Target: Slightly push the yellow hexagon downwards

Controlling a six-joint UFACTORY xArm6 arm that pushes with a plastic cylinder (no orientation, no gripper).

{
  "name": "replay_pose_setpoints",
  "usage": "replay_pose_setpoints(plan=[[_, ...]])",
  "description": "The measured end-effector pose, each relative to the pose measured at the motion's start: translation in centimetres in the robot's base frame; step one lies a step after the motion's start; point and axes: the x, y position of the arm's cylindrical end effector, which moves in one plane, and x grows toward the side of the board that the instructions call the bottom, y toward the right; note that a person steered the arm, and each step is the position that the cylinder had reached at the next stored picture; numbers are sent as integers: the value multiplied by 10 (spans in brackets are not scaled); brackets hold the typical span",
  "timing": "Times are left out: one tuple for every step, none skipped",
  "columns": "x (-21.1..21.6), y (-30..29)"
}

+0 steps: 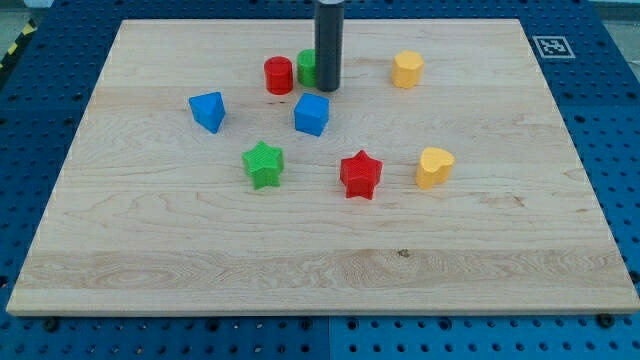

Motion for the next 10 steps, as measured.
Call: replay_pose_setpoints(plan=[[-1,-15],[-5,4],[-25,16],[-51,16],[-81,56],[-82,127],[-43,139],[-11,139],[-6,154],[0,167]])
